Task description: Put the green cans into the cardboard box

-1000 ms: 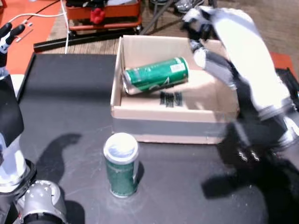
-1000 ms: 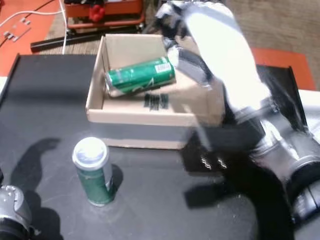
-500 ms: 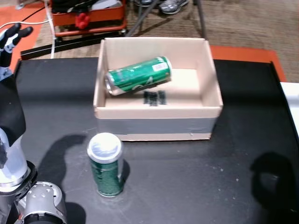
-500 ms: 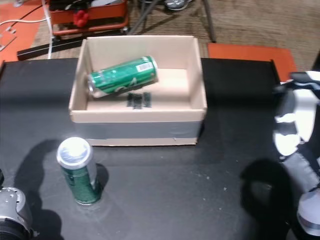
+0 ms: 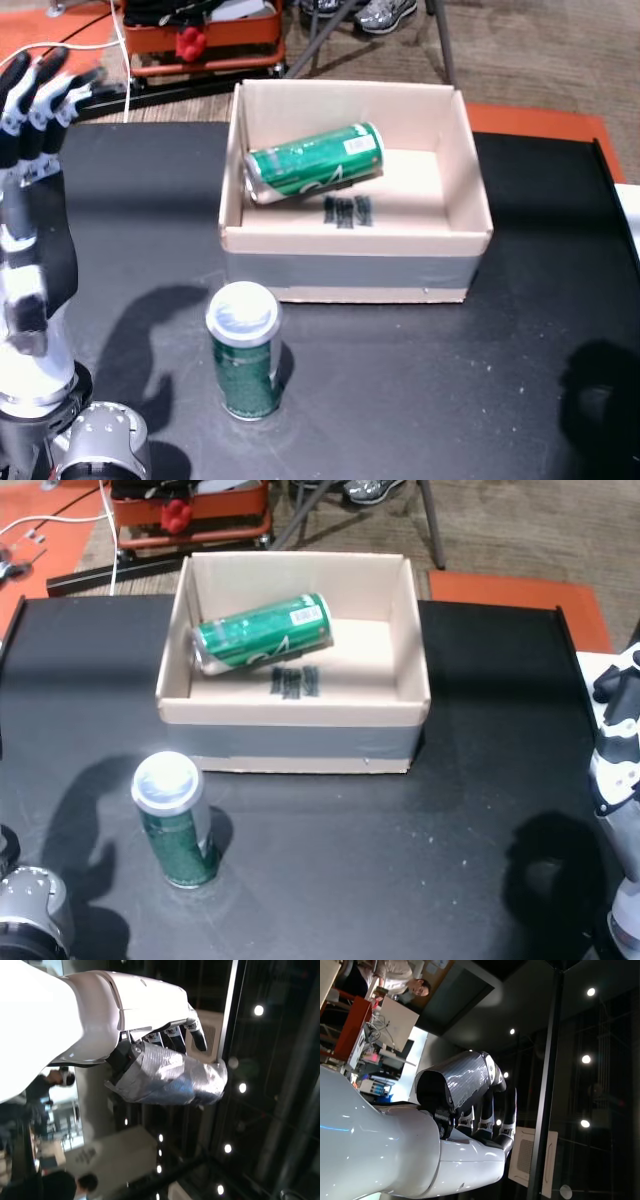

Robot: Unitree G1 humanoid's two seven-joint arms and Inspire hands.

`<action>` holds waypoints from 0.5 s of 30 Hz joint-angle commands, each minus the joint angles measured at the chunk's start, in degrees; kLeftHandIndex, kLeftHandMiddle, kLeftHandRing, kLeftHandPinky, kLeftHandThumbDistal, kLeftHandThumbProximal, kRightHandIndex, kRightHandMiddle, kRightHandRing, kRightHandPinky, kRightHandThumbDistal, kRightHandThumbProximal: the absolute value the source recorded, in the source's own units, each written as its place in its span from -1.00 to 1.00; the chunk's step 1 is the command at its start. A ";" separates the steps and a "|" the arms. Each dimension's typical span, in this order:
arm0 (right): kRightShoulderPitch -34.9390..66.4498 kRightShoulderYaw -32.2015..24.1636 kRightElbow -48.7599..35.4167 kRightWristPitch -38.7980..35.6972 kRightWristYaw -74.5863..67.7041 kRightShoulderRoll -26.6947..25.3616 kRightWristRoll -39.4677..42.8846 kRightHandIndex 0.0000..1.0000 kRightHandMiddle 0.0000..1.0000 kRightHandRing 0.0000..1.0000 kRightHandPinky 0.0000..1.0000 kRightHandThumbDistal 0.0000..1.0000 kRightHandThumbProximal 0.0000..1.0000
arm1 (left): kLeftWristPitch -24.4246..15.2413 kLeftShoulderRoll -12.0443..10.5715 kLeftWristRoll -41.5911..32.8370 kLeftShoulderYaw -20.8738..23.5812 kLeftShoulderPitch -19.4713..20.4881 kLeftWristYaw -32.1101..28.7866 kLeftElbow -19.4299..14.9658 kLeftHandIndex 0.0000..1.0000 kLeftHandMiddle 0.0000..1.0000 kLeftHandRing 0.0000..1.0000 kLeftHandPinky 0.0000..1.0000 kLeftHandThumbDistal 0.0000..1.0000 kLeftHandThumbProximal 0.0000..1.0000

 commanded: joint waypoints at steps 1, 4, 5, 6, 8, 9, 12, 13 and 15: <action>0.30 -0.05 -0.04 -0.25 1.97 0.85 1.97 -0.50 -0.45 -0.26 -0.02 0.18 -1.00 | 1.32 0.31 3.47 -1.26 -0.11 2.64 1.84 0.24 0.32 0.40 0.49 0.50 -0.42; -0.07 -0.91 0.41 -0.25 4.69 1.70 3.76 -0.52 -0.48 -0.29 -0.03 0.17 -1.00 | 1.51 0.65 7.12 -2.55 0.77 6.70 2.06 0.28 0.32 0.39 0.51 0.54 -0.45; -0.18 -0.90 0.49 -0.25 5.48 1.87 4.52 -0.53 -0.47 -0.29 -0.03 0.16 -1.00 | 0.67 0.80 8.02 -2.83 0.90 7.25 2.16 0.26 0.32 0.39 0.51 0.58 -0.46; -0.27 -0.86 0.56 -0.24 6.22 2.00 5.22 -0.53 -0.47 -0.29 -0.04 0.15 -1.00 | 0.15 0.94 8.58 -3.02 0.94 7.54 2.30 0.25 0.33 0.39 0.51 0.60 -0.47; -0.33 -0.54 0.38 0.22 7.72 2.10 6.72 -0.51 -0.46 -0.27 -0.04 0.16 -1.00 | 0.89 1.47 9.86 -3.57 1.10 7.87 3.30 0.26 0.39 0.46 0.50 0.63 -0.58; -0.28 -0.51 0.18 0.57 8.56 2.22 7.43 -0.50 -0.45 -0.26 -0.04 0.16 -1.00 | 1.50 1.75 10.66 -3.99 1.30 8.27 3.77 0.28 0.42 0.49 0.52 0.63 -0.62; 0.24 0.11 -0.87 2.18 11.65 2.60 10.22 -0.45 -0.39 -0.20 -0.02 0.15 -1.00 | 2.12 2.98 14.96 -6.31 2.16 10.84 5.46 0.43 0.59 0.69 0.64 0.66 -0.84; 0.39 0.48 -1.23 2.70 12.93 2.68 11.32 -0.44 -0.38 -0.18 0.00 0.11 -1.00 | 2.52 3.26 16.25 -7.01 2.43 11.62 5.91 0.46 0.61 0.74 0.67 0.73 -0.84; 0.59 0.50 -1.77 3.62 15.62 3.06 13.23 -0.44 -0.38 -0.18 0.00 0.09 -1.00 | 3.92 3.74 17.61 -8.00 2.70 12.14 6.34 0.54 0.66 0.78 0.71 0.86 -0.85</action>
